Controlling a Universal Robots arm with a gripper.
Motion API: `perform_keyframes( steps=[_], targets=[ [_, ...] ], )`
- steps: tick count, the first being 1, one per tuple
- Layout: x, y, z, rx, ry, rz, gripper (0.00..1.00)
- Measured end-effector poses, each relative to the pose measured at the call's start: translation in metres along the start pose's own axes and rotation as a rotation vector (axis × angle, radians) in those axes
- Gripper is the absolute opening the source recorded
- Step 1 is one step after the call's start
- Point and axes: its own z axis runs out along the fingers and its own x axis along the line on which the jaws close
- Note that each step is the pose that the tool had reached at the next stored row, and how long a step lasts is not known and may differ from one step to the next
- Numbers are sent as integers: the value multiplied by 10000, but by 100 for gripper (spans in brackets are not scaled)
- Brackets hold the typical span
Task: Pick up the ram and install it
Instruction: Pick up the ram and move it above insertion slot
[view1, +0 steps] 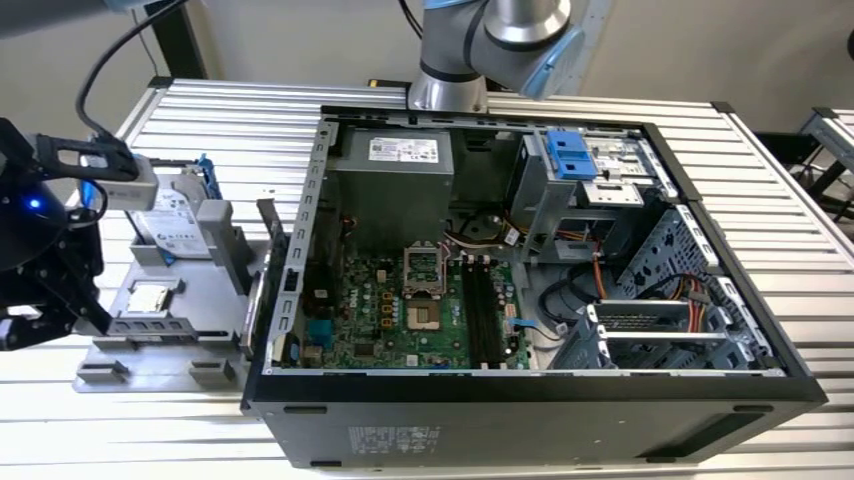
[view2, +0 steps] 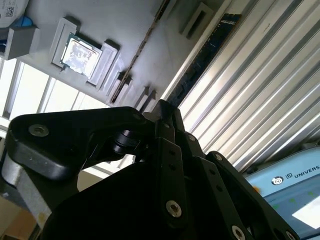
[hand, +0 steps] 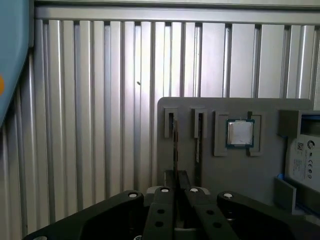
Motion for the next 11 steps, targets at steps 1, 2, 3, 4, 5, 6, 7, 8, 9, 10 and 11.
perform_keyframes(
  steps=[1,2,3,4,5,6,7,8,9,10,11],
  targets=[
    [-1,1,-9,0,1,2,0],
    [-1,1,-17,-1,1,2,0],
    [-1,1,-25,0,0,2,0],
    [-1,1,-33,0,0,2,0],
    [-1,1,-41,0,0,2,0],
    [0,0,-49,-1,0,-1,0],
    [0,0,-57,0,1,-1,0],
    [0,0,-64,0,-1,-1,0],
    [-1,0,-72,1,-1,-1,0],
    [-1,0,-80,-1,0,-1,0],
    [-1,0,-88,0,0,-1,0]
  ],
)
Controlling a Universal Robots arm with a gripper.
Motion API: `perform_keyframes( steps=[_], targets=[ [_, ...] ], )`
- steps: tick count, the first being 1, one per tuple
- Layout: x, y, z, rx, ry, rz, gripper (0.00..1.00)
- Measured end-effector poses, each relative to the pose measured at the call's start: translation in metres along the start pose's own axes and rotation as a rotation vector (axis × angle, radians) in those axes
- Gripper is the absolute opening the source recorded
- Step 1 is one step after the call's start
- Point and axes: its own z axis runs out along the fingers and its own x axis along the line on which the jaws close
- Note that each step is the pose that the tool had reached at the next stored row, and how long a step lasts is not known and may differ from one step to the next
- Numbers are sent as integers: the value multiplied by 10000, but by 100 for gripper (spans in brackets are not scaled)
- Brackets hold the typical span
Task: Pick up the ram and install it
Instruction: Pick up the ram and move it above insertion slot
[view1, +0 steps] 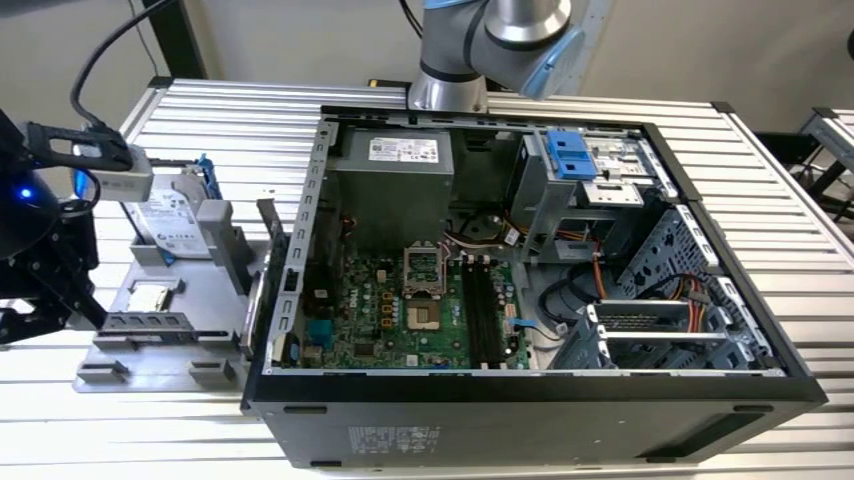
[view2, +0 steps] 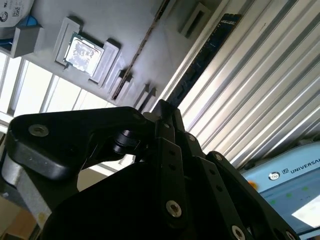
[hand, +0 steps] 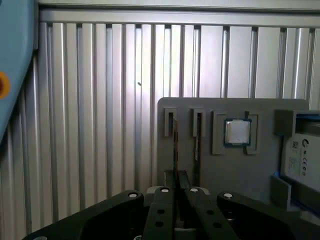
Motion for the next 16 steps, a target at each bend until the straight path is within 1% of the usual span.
perform_keyframes(
  steps=[16],
  targets=[
    [-2,1,-125,0,-1,1,0]
  ],
)
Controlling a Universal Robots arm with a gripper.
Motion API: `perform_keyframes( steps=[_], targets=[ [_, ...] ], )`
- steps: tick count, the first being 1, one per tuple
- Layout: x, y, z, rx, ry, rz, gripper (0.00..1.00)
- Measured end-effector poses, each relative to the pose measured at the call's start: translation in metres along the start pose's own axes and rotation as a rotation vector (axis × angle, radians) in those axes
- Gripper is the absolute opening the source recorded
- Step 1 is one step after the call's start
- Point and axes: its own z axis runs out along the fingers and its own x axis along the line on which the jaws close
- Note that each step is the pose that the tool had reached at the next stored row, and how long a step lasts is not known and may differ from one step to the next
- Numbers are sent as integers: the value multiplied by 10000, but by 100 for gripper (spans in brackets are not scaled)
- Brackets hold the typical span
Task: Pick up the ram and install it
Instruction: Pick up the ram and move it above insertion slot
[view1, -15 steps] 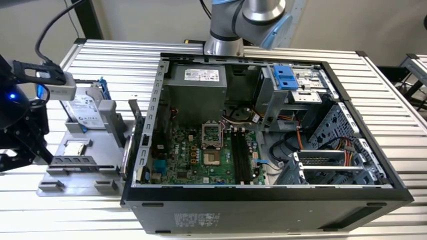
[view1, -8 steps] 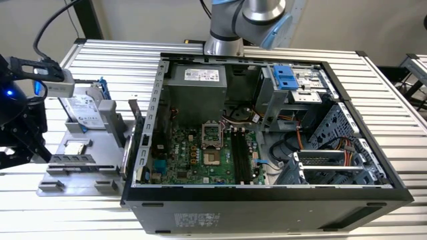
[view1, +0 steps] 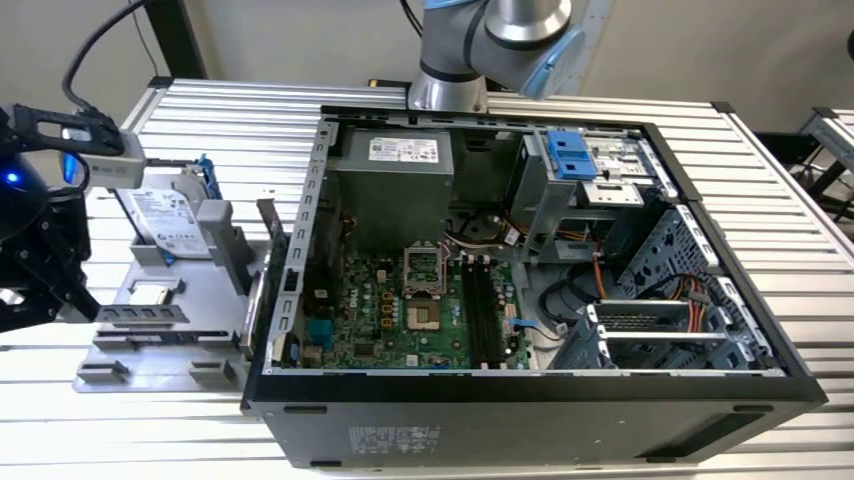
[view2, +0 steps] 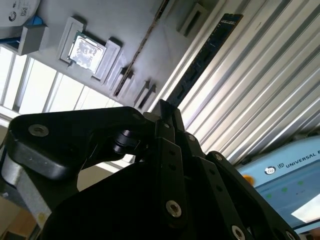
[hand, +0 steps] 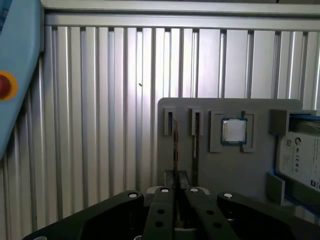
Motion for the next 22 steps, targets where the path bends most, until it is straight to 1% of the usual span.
perform_keyframes(
  steps=[13,22],
  targets=[
    [-1,1,-108,0,0,3,0],
    [-2,2,-230,1,-1,14,0]
  ],
)
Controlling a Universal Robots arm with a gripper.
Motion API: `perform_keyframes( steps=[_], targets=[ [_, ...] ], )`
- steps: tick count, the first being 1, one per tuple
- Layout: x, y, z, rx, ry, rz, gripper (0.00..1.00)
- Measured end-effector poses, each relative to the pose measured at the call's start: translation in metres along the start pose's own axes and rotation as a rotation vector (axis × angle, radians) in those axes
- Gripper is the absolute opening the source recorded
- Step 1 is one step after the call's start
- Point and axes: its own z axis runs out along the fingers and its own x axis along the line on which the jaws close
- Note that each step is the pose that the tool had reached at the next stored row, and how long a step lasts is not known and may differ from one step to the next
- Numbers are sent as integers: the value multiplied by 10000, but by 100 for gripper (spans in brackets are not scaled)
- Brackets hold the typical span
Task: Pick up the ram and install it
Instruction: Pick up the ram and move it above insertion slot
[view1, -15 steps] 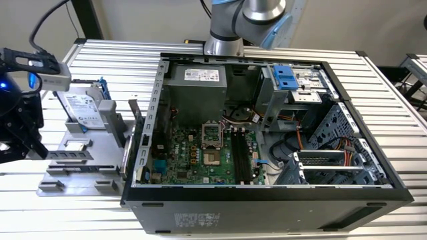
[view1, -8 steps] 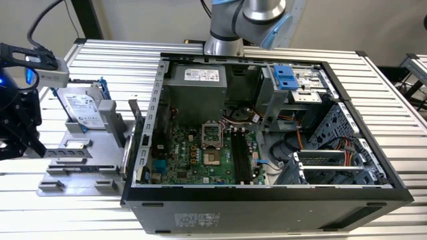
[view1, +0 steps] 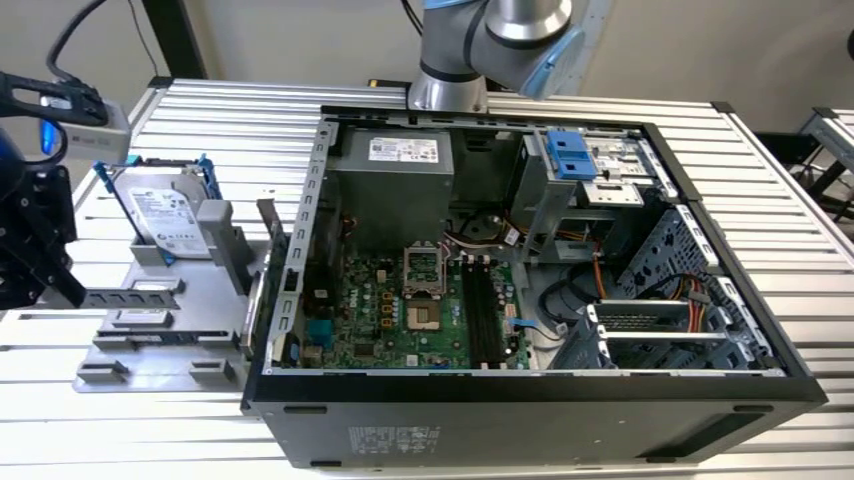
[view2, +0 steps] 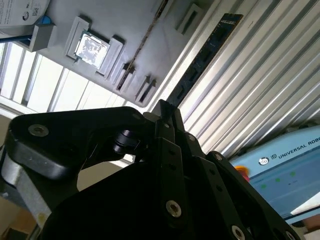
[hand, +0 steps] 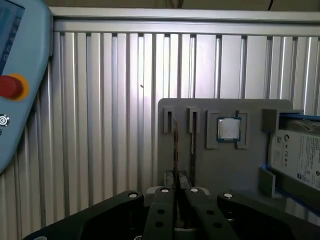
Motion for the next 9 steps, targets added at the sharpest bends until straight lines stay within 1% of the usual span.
perform_keyframes(
  steps=[9],
  targets=[
    [-3,1,-161,0,0,4,0]
  ],
)
